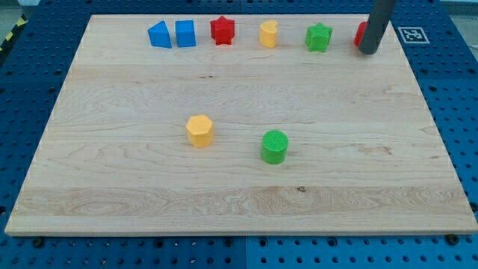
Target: Move the green circle to the bottom right of the blue cube
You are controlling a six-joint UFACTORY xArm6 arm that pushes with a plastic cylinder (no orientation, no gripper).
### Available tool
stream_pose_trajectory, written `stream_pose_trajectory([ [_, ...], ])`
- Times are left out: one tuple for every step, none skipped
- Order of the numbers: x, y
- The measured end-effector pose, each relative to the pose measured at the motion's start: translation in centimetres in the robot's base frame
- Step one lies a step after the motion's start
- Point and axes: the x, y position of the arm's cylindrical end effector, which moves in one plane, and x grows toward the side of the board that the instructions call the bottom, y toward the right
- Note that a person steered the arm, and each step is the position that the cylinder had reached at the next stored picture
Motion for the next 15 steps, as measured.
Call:
stream_pose_trajectory([
  [0.6,-3.2],
  [1.8,-5.7],
  [1.8,-6.7],
  [1.8,-9.4],
  [1.4,-9.7],
  [0.7,-9.7],
  [-1.2,-9.7],
  [-1.4,-9.7],
  [0.1,-9.7],
  [5.3,-9.6],
  [11.7,-9.1],
  [18.4,-8.9],
  [22.0,-9.0],
  [22.0,-10.0],
  [22.0,-14.5],
])
